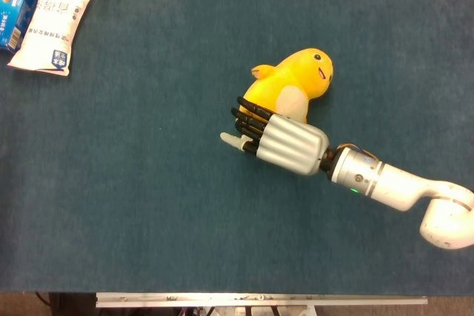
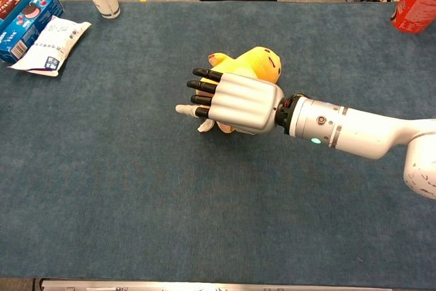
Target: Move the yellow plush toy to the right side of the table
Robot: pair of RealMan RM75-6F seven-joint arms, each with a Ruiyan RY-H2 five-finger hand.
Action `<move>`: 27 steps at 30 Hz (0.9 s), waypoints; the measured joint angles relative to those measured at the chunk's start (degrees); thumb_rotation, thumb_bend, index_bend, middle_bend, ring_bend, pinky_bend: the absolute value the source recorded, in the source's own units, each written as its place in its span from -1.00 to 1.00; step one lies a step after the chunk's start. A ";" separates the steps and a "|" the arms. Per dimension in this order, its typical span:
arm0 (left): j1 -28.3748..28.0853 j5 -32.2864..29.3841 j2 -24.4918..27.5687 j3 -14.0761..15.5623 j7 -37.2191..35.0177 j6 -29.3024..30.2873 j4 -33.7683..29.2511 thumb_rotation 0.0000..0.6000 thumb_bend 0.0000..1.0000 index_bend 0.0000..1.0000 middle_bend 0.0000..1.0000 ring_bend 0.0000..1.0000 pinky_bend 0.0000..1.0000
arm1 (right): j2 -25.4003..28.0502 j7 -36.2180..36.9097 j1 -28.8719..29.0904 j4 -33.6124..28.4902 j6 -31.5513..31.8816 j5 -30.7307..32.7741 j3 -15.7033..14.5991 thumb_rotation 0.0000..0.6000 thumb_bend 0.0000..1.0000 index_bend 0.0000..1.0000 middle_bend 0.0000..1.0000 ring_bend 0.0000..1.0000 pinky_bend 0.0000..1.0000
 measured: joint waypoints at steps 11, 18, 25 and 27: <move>-0.45 -0.24 -0.31 -0.72 -0.27 0.09 0.70 1.00 -0.22 -0.10 -0.14 -0.35 -0.17 | 7.25 0.15 -5.57 -8.27 7.37 3.02 0.54 1.00 -0.61 -0.74 -0.47 -0.76 -0.98; -1.19 0.55 -1.10 -0.61 0.39 -0.47 1.41 1.00 -0.22 -0.10 -0.14 -0.35 -0.17 | 14.42 -2.01 -13.72 -12.34 15.89 8.45 1.21 1.00 -0.61 -0.63 -0.45 -0.74 -0.96; -2.21 0.71 -2.08 -0.72 1.68 -1.51 1.73 1.00 -0.22 -0.10 -0.14 -0.35 -0.17 | 19.32 -2.46 -19.39 -16.41 20.43 12.67 1.30 1.00 -0.61 -0.62 -0.44 -0.74 -0.96; -2.40 0.66 -2.23 -0.83 1.89 -1.61 1.65 1.00 -0.22 -0.10 -0.14 -0.35 -0.17 | 20.02 -1.21 -19.78 -16.57 20.45 12.83 1.24 1.00 -0.61 -0.62 -0.44 -0.74 -0.96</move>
